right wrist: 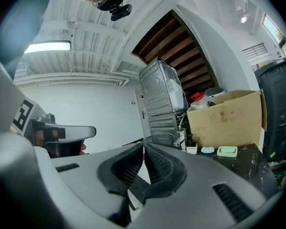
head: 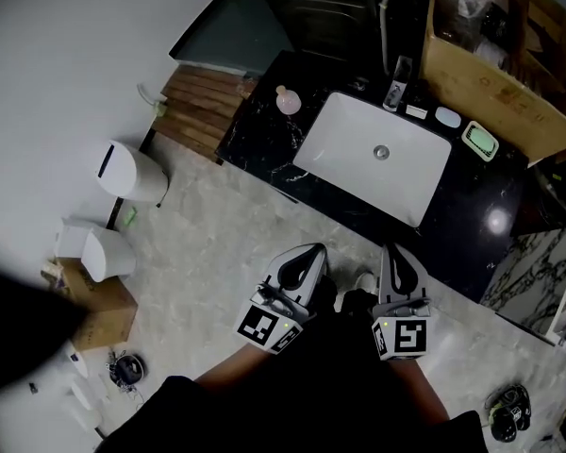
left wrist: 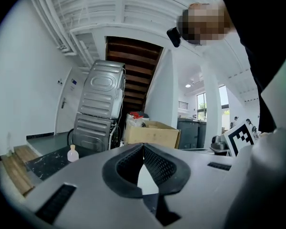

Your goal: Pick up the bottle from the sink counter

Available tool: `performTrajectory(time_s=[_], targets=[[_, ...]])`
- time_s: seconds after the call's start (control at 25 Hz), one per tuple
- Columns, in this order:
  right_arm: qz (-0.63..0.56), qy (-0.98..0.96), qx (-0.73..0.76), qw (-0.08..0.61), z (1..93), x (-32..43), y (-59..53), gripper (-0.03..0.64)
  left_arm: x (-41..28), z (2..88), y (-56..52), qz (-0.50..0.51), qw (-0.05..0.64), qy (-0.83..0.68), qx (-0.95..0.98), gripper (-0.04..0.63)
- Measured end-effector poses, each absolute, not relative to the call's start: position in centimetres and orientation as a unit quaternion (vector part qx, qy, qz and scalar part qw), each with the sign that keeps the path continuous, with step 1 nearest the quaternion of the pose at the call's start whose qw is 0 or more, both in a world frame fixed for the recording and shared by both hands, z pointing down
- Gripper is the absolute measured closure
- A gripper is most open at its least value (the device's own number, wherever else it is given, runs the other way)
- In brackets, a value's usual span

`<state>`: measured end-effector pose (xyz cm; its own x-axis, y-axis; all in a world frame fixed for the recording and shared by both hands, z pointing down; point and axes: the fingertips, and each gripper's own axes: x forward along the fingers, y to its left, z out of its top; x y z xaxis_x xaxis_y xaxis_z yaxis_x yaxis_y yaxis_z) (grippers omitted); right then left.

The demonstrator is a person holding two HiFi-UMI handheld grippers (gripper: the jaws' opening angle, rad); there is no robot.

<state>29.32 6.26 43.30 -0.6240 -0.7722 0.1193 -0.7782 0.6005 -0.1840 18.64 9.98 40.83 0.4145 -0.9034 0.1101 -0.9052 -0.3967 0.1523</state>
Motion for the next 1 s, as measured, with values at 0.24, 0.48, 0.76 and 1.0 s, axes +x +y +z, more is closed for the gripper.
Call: performTrajectory(time_s=[0.24,0.48,0.76,1.0], targets=[[0.110,-0.895,0.432,0.011,43.2,29.6,6.1,0.577,18.0,40.3,9.0,0.008,0.089,-0.548,0.832,0.583],[0.109,-0.897,0.427,-0.002,42.9,30.2,6.3,0.577,18.5,40.5,7.9,0.006,0.087,-0.531,0.843,0.583],[0.094,-0.896,0.434,0.009,42.5,27.6,4.3,0.577,14.5,41.2,6.4,0.010,0.090,-0.547,0.832,0.583],[0.075,-0.895,0.439,0.040,42.9,21.2,1.2,0.577,8.3,42.1,4.3,-0.014,0.104,-0.548,0.830,0.583]])
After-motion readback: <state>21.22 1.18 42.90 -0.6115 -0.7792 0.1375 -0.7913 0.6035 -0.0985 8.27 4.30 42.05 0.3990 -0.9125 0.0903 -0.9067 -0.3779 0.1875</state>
